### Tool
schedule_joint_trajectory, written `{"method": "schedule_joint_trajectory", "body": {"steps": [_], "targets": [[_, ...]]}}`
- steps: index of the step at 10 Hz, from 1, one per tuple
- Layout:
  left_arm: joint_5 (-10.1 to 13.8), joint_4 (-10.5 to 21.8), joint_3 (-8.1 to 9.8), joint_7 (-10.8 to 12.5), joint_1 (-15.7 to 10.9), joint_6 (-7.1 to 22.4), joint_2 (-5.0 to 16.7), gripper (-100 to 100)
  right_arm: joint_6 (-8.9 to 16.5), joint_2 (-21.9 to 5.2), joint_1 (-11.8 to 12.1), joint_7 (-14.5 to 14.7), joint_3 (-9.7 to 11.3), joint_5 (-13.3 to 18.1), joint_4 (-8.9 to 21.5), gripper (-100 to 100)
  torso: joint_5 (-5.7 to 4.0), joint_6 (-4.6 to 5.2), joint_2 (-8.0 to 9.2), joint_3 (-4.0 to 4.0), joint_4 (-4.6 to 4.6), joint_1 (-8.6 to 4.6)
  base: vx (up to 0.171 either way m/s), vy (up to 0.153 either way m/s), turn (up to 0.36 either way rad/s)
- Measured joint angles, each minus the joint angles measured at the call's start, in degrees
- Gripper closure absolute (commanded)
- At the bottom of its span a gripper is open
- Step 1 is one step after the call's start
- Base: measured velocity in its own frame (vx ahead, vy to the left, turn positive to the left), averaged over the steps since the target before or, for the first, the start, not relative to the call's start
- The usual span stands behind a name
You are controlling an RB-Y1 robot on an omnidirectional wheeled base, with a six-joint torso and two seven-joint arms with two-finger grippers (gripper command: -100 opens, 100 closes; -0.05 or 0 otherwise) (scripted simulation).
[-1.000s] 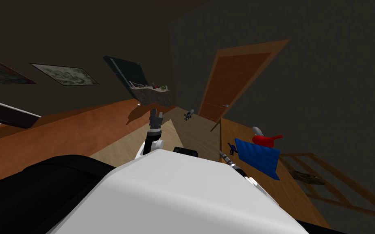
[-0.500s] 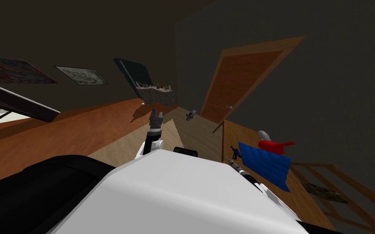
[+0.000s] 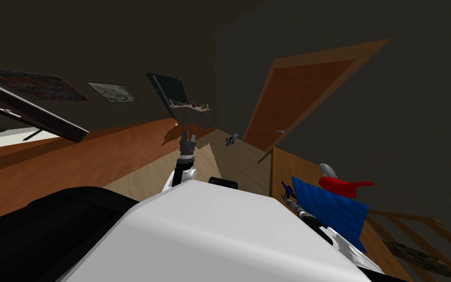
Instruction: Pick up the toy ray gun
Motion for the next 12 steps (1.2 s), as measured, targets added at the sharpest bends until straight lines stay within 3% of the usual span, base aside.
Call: {"method": "schedule_joint_trajectory", "body": {"steps": [1, 2, 3, 7, 8, 12], "targets": [[0.0, 0.0, 0.0, 0.0, 0.0, 0.0, 0.0, 0, -0.1, -0.6, -0.5, 0.4, 0.1, 0.3, 1.7, -100, 0.0, -0.02, -0.08, -0.04, -0.01, 0.0, 0.044, -0.007, 0.031], [0.0, 0.0, 0.0, 0.0, 0.0, 0.0, 0.0, 0, -0.1, -0.7, -0.6, 0.6, 0.1, 0.3, 2.0, 0, -0.01, 0.02, 0.04, 0.02, 0.0, 0.02, 0.008, -0.002, -0.004], [0.0, 0.0, 0.0, 0.0, 0.0, 0.0, 0.0, 0, -0.1, -0.7, -0.6, 0.5, 0.1, 0.3, 1.9, -100, -0.01, 0.02, 0.17, 0.09, 0.03, 0.04, -0.067, -0.036, 0.262], [0.0, 0.0, -0.01, 0.0, 0.0, 0.0, 0.0, 0, 1.6, 2.7, -3.3, 0.3, -1.0, -0.3, 7.1, -100, -0.36, -0.3, 0.53, 0.32, 0.18, -0.55, -0.126, -0.035, 0.261], [0.0, 0.0, 0.0, 0.0, 0.0, 0.0, 0.0, 0, 1.8, 2.8, -3.4, 0.3, -1.0, -0.4, 7.2, 100, -0.35, -0.2, 0.28, 0.19, 0.13, -0.57, -0.013, -0.002, -0.017], [0.0, 0.0, 0.0, 0.0, 0.0, 0.0, 0.0, 0, 1.8, 2.9, -3.4, 0.3, -1.0, -0.4, 7.2, 100, -0.33, -0.21, -0.08, -0.04, 0.03, -0.53, -0.002, 0.0, 0.001]]}}
